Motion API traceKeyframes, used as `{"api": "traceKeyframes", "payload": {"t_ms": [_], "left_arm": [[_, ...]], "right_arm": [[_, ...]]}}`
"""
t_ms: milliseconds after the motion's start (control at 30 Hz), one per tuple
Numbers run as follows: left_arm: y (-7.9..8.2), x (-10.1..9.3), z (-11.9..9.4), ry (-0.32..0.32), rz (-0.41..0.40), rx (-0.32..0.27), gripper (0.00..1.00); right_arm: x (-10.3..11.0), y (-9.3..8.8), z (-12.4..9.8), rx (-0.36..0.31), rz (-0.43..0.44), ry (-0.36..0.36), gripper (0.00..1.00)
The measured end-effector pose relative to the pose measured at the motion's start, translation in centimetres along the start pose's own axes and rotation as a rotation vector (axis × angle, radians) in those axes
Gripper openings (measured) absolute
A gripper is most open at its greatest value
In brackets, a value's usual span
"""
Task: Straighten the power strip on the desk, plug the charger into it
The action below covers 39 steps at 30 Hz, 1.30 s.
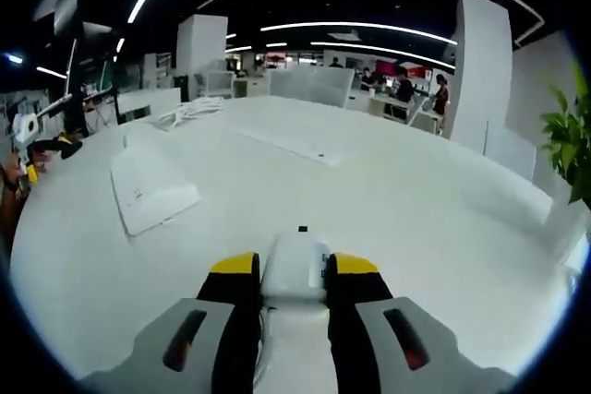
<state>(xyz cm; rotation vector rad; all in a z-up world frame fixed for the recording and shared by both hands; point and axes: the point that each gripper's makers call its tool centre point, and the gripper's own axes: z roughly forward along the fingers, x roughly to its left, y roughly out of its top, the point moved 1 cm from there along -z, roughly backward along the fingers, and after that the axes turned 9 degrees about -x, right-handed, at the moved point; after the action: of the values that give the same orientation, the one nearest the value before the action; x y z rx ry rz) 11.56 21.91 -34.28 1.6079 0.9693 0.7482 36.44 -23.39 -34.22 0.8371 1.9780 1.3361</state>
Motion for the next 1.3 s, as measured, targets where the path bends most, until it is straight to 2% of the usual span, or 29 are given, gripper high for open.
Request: {"api": "traceKeyframes", "payload": {"t_ms": [400,667,800,867,1000,1300], "left_arm": [[0.1,-0.4,-0.5,0.003,-0.001,-0.010,0.99],[-0.1,-0.6,-0.7,-0.001,-0.004,-0.012,0.99],[-0.1,-0.5,-1.0,0.003,-0.005,-0.011,0.99],[-0.1,-0.5,-1.1,0.002,-0.004,-0.013,0.99],[-0.1,-0.5,-1.2,0.000,-0.010,-0.019,0.99],[-0.2,-0.5,-1.3,0.000,-0.014,-0.022,0.99]], "right_arm": [[1.0,1.7,-1.3,0.017,-0.087,0.018,0.24],[2.4,2.8,-1.8,0.032,-0.160,0.041,0.25],[3.5,3.2,-2.0,0.046,-0.200,0.061,0.25],[4.0,3.3,-2.1,0.074,-0.223,0.078,0.25],[5.0,4.2,-2.0,0.072,-0.236,0.102,0.25],[6.9,5.7,-1.5,0.114,-0.333,0.167,0.25]]}}
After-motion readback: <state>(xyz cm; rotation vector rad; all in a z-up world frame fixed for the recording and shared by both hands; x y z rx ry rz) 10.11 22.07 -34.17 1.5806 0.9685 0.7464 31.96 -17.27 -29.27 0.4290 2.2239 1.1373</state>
